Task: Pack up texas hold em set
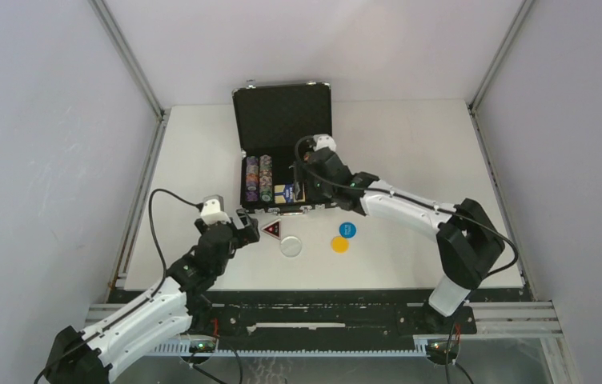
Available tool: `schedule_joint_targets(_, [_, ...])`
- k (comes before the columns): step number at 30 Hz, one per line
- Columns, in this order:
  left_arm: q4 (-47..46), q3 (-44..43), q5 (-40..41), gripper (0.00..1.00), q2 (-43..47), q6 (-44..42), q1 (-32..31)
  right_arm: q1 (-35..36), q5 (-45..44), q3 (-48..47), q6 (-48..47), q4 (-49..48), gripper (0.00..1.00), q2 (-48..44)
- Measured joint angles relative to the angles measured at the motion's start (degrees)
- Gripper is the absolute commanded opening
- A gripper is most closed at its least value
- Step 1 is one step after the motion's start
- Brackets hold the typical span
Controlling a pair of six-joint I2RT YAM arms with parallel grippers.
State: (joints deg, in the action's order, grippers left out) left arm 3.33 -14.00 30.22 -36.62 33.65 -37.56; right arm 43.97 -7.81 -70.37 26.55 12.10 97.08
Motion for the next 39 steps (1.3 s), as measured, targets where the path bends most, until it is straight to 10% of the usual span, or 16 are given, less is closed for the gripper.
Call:
schedule_joint_targets(9, [3.67, -2.62, 1.51, 0.97, -5.22, 7.72, 4.68, 18.29, -9.27, 1.49, -0.39, 6.45, 0.92, 2.34])
schedule_joint_targets(20, [6.19, -3.04, -1.01, 0.99, -8.96, 11.89, 9.16, 21.44, -11.26, 1.75, 2.54, 8.66, 0.94, 11.26])
schedule_joint_targets(31, [5.57, -3.04, -2.62, 1.00, -9.14, 11.82, 10.67, 21.49, -12.44, 1.75, 3.72, 7.78, 0.58, 12.61])
schedule_joint_targets(39, [4.83, -3.06, -3.23, 1.00, -9.55, 11.78, 10.93, 20.74, -11.52, 1.88, 3.50, 7.69, 0.54, 11.96])
